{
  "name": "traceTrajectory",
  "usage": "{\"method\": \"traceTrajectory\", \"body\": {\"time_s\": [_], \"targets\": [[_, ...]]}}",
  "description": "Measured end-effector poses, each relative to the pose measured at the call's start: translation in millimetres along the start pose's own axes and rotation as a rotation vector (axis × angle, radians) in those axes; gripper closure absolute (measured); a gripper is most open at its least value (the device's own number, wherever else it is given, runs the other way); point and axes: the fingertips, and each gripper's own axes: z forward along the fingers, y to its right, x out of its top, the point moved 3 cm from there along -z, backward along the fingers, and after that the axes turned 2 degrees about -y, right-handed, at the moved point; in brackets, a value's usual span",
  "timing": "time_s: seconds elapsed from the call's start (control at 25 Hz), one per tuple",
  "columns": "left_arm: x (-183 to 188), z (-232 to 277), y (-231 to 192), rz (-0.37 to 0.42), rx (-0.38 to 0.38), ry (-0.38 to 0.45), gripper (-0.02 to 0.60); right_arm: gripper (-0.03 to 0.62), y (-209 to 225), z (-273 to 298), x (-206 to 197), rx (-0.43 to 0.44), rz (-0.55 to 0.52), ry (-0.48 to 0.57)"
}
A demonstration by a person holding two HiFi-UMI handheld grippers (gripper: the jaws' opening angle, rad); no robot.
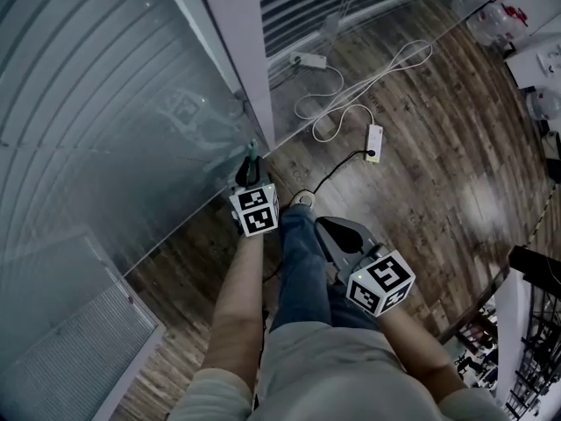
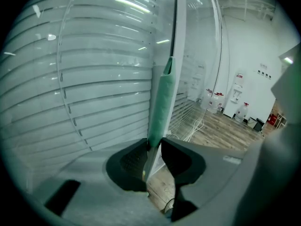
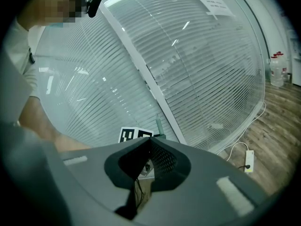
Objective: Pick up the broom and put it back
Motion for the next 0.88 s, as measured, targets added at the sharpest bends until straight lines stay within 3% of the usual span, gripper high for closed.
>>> {"method": "traceTrajectory", "body": {"time_s": [0.88], "targets": [[4,22,2,-0.014,0.007,-0.028,0.483,0.588,5,4,-1,-0.014,0.03,0.0]]}}
